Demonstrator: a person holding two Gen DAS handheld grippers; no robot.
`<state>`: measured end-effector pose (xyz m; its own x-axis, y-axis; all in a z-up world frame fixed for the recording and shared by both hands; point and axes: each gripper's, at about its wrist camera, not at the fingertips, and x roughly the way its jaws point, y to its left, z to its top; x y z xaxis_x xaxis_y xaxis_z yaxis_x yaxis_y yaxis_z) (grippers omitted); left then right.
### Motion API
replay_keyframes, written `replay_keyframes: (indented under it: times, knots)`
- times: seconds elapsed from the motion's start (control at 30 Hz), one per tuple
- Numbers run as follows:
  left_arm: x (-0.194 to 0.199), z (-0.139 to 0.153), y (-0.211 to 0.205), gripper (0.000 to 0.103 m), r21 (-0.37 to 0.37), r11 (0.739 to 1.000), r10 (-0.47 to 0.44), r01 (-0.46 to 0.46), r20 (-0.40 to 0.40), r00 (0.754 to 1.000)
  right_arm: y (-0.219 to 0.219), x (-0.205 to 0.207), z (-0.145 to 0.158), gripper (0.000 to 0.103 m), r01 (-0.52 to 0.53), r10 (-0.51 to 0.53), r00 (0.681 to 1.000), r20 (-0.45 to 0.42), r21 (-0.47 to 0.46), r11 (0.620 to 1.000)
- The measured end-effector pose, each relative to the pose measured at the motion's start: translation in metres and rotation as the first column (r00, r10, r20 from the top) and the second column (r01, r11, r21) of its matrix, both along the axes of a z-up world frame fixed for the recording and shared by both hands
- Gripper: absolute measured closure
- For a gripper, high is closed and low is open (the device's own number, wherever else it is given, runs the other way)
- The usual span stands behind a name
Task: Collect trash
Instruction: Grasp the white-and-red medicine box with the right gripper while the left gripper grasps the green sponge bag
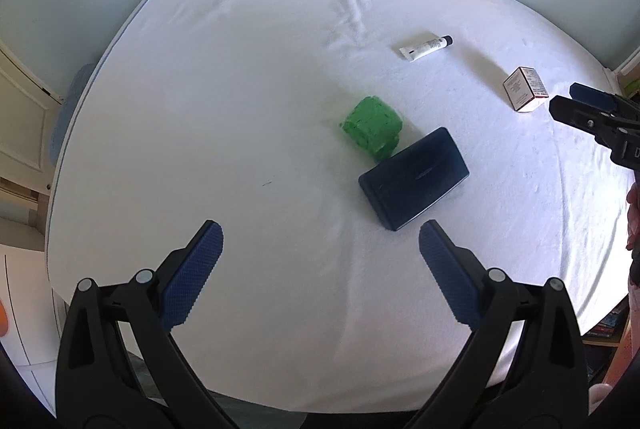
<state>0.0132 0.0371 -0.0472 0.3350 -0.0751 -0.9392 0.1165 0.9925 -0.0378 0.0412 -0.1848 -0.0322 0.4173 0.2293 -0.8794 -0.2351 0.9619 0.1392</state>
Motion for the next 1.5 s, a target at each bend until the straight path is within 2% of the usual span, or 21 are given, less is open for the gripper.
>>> replay_keyframes:
  times: [0.13,0.4,0.5,0.63,0.87,0.93,1.07,1.13,1.2,1.27,1.33,1.37,1.4,1.5]
  knots:
    - [0.019,-0.002,-0.017,0.007,-0.021,1.0,0.007,-0.007,-0.009,1.0,-0.018,0.013,-0.007,0.012,0.015,-0.015,1.0,-0.003,-0.027,1.0]
    - [0.056,-0.011,-0.043,0.007,-0.004,0.999,0.039,-0.04,-0.029,0.999,-0.051,0.042,-0.028,0.012,0.045,-0.046,0.998,-0.032,-0.024,0.999]
    - [0.067,-0.017,-0.047,0.007,-0.001,0.998,0.058,-0.058,-0.045,0.997,-0.056,0.05,-0.036,0.012,0.046,-0.047,0.998,-0.045,-0.028,0.999]
    - [0.081,-0.026,-0.05,0.016,0.033,0.994,0.105,-0.103,-0.054,0.993,-0.059,0.059,-0.046,0.012,0.043,-0.044,0.997,-0.069,-0.016,0.999]
    - [0.091,-0.04,-0.055,0.016,0.033,0.985,0.169,-0.167,-0.084,0.982,-0.057,0.064,-0.059,0.013,0.037,-0.036,0.995,-0.096,0.009,0.999]
    - [0.093,-0.043,-0.054,0.025,0.032,0.983,0.184,-0.182,-0.089,0.979,-0.055,0.065,-0.062,0.014,0.028,-0.029,0.995,-0.092,-0.022,0.999]
    - [0.093,-0.057,-0.057,0.035,0.067,0.978,0.205,-0.197,-0.125,0.971,-0.051,0.065,-0.066,0.015,0.014,-0.017,0.996,-0.086,-0.034,0.999]
    - [0.092,-0.064,-0.058,0.042,0.043,0.977,0.213,-0.209,-0.146,0.966,-0.049,0.065,-0.065,0.024,0.014,-0.018,0.997,-0.081,-0.041,0.999]
    - [0.093,-0.068,-0.059,0.043,0.038,0.978,0.209,-0.205,-0.156,0.965,-0.048,0.065,-0.066,0.025,0.011,-0.015,0.996,-0.083,-0.049,0.999]
    - [0.093,-0.068,-0.061,0.047,0.039,0.979,0.202,-0.198,-0.151,0.968,-0.048,0.065,-0.067,0.031,0.011,-0.016,0.997,-0.081,-0.055,0.998]
    - [0.094,-0.068,-0.065,0.055,0.033,0.982,0.189,-0.186,-0.149,0.971,-0.047,0.065,-0.068,0.043,0.006,-0.011,0.996,-0.083,-0.061,0.998]
    - [0.095,-0.068,-0.067,0.056,0.04,0.983,0.183,-0.179,-0.143,0.973,-0.047,0.065,-0.068,0.047,0.003,-0.009,0.996,-0.086,-0.06,0.998]
    - [0.095,-0.067,-0.069,0.057,0.047,0.984,0.174,-0.17,-0.137,0.975,-0.047,0.066,-0.069,0.055,0.002,-0.007,0.996,-0.089,-0.058,0.998]
    - [0.094,-0.066,-0.071,0.058,0.031,0.986,0.164,-0.162,-0.13,0.978,-0.047,0.066,-0.067,0.061,0.001,-0.006,0.997,-0.082,-0.061,0.998]
